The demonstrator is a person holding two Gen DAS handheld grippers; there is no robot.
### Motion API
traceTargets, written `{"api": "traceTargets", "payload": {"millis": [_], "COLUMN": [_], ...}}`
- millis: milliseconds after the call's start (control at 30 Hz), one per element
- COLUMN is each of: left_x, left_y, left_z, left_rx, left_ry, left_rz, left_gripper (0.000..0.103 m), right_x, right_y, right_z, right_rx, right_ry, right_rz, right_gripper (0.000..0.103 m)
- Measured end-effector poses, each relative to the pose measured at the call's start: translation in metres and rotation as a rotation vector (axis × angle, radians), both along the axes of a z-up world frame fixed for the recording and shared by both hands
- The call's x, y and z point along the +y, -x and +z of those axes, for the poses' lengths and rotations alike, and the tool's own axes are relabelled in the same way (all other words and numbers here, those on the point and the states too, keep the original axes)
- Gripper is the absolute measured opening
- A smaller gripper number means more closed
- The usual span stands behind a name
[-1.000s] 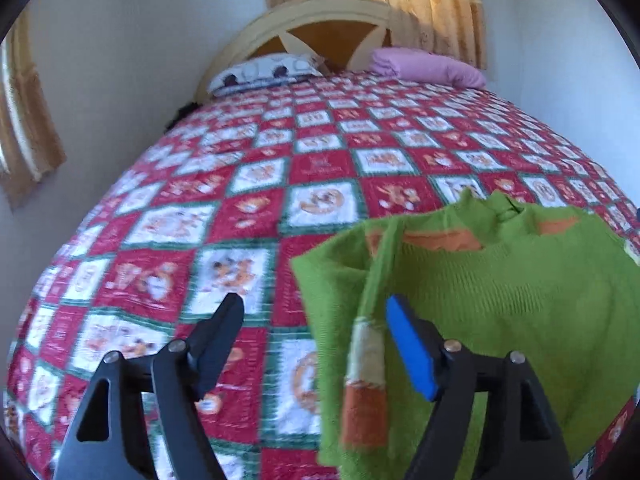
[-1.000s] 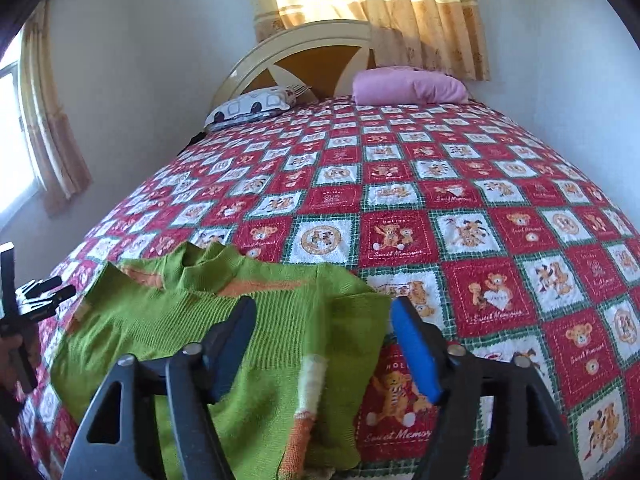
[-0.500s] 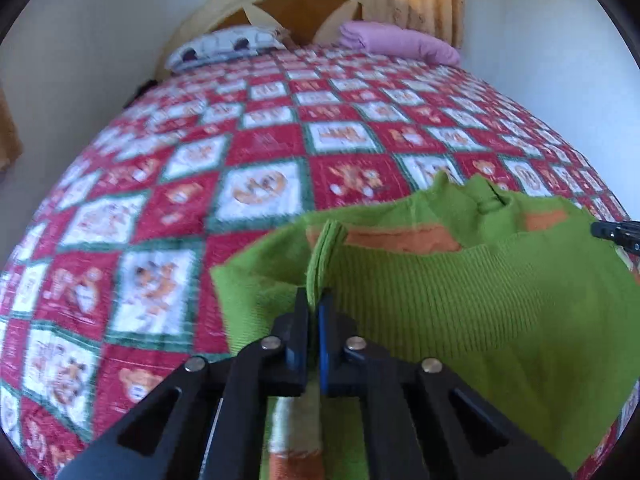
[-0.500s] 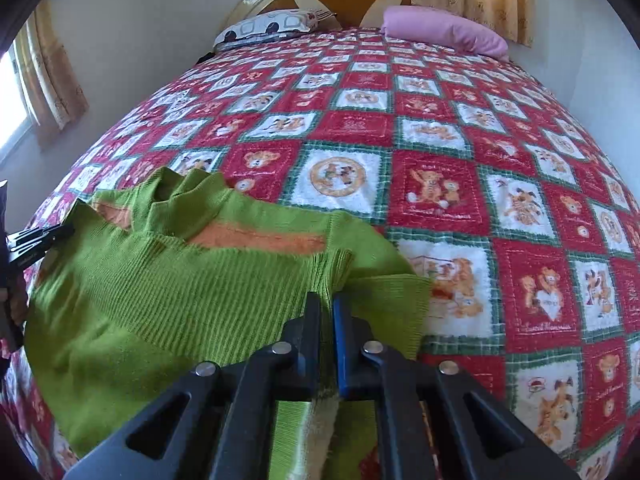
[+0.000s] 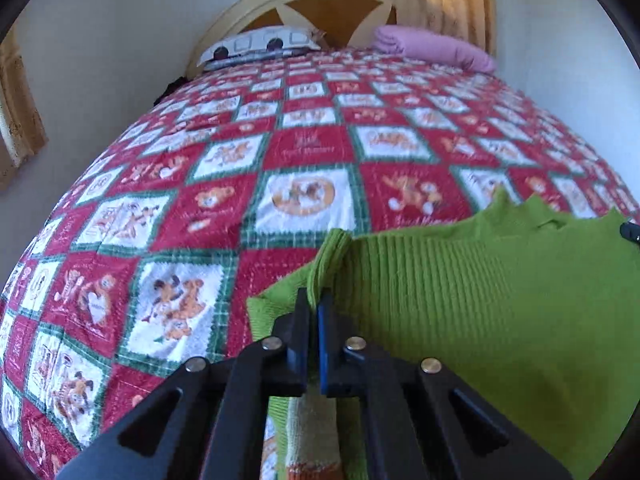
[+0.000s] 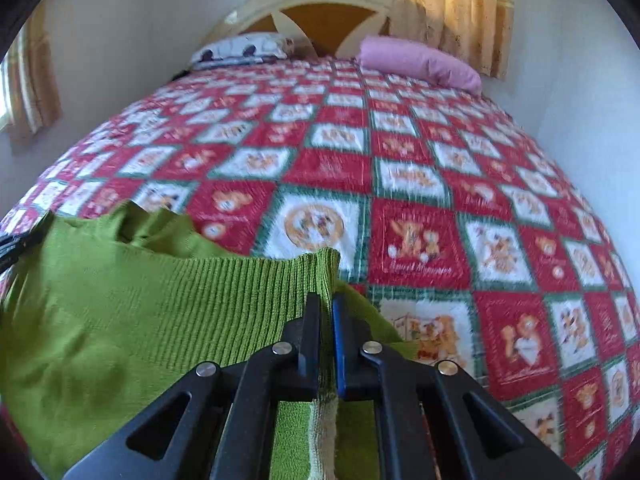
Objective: Fold small clothes
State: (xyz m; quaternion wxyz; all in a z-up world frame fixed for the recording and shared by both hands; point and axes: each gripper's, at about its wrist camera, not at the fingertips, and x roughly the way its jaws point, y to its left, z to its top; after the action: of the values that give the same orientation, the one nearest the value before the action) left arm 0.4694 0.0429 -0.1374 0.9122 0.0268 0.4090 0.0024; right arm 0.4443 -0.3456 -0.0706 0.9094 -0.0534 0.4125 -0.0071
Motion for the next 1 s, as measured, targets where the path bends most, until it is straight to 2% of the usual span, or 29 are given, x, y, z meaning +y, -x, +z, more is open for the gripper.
{"api": "traceTargets", "payload": {"millis": [67,167,200,233,267,300,333,367,467,567,667,733,767,833,900,1000], "left_x": [-0.001,-0.001,0.001,0.004,0.008,0.010,0.011,0.011,0.002,-0.017,-0.035,-0.040,-0.040,-0.039,-0.036,-0.032], "left_y": [0.001,0.004,0.008,0.013,0.021,0.029,0.039,0.055,0.092,0.108,0.096,0.082,0.073,0.063,0.057,0.048], "left_z": [0.002,0.007,0.011,0.015,0.022,0.026,0.032,0.039,0.047,0.035,0.019,0.009,0.001,-0.003,-0.002,-0.003], "left_rx": [-0.002,-0.001,-0.008,-0.012,-0.020,-0.033,-0.056,-0.095,-0.150,-0.133,-0.087,-0.037,-0.001,0.006,0.015,0.025], "left_ry": [-0.006,-0.032,-0.028,-0.013,0.004,0.011,0.012,0.010,-0.013,-0.057,-0.155,-0.188,-0.203,-0.209,-0.204,-0.178], "left_rz": [-0.005,0.003,0.018,0.026,0.039,0.048,0.059,0.058,0.023,-0.021,-0.019,0.004,0.025,0.065,0.095,0.120], "left_gripper": [0.004,0.015,0.015,0.016,0.024,0.039,0.047,0.058,0.064,0.072,0.072,0.072,0.074,0.076,0.082,0.083], "right_x": [0.002,0.004,0.003,0.002,0.001,0.000,0.000,0.001,0.011,0.038,0.073,0.092,0.106,0.114,0.117,0.114], "right_y": [-0.002,-0.002,0.001,0.005,0.010,0.016,0.022,0.035,0.065,0.084,0.082,0.076,0.066,0.047,0.038,0.018], "right_z": [-0.006,-0.007,-0.004,0.001,0.006,0.011,0.017,0.026,0.041,0.038,0.022,0.010,-0.002,-0.022,-0.024,-0.026], "right_rx": [0.006,0.029,0.019,0.005,-0.008,-0.019,-0.034,-0.061,-0.084,-0.036,0.045,0.077,0.115,0.175,0.155,0.158], "right_ry": [0.030,0.047,0.050,0.049,0.057,0.061,0.060,0.052,-0.008,-0.076,-0.129,-0.133,-0.091,-0.066,-0.052,-0.056], "right_rz": [-0.005,0.006,0.002,-0.001,-0.011,-0.017,-0.019,-0.014,0.039,0.140,0.221,0.239,0.238,0.185,0.159,0.112], "right_gripper": [0.005,0.005,0.006,0.010,0.019,0.026,0.041,0.049,0.049,0.049,0.049,0.049,0.049,0.049,0.050,0.050]}}
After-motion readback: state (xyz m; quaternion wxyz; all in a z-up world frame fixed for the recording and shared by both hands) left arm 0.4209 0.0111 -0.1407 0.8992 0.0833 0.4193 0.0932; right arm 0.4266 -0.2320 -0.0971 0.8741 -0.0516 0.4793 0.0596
